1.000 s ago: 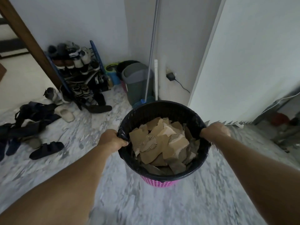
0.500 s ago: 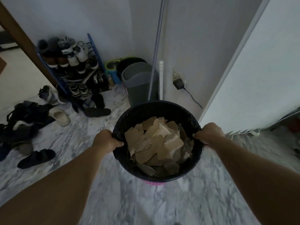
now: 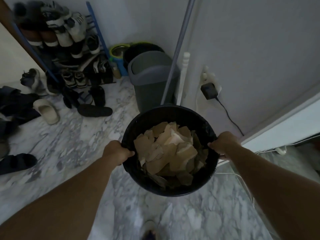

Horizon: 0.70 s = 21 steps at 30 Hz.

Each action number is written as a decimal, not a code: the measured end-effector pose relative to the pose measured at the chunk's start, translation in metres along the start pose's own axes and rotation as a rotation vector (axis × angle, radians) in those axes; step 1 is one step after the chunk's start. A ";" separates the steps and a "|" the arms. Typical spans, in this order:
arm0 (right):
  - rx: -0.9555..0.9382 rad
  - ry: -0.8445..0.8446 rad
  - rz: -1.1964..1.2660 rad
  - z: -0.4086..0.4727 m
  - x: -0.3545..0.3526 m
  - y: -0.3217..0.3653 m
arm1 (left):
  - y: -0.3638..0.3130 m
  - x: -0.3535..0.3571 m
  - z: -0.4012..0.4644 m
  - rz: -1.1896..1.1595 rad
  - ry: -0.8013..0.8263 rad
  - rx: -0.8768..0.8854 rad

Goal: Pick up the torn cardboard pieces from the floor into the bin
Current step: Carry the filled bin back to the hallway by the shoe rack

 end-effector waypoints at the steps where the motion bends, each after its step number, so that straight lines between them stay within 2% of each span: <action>1: -0.006 -0.001 -0.006 0.016 0.008 -0.004 | -0.004 0.005 0.012 0.007 0.002 -0.003; 6: 0.007 0.047 -0.100 0.079 0.041 -0.023 | -0.015 0.037 0.070 0.037 0.037 -0.072; 10: -0.065 0.087 -0.223 0.119 0.054 -0.026 | -0.021 0.060 0.105 0.029 0.089 -0.141; 21: -0.103 0.161 -0.244 0.193 0.098 -0.057 | -0.010 0.118 0.165 0.102 0.091 -0.197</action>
Point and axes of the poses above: each hand's wrist, its own z-axis towards the middle knuckle, its own x-axis out of the palm, y = z × x, the point moved 6 cm from there along z, towards the middle knuckle, and after that the axes turned 11 degrees about -x, right-handed, at the moved point
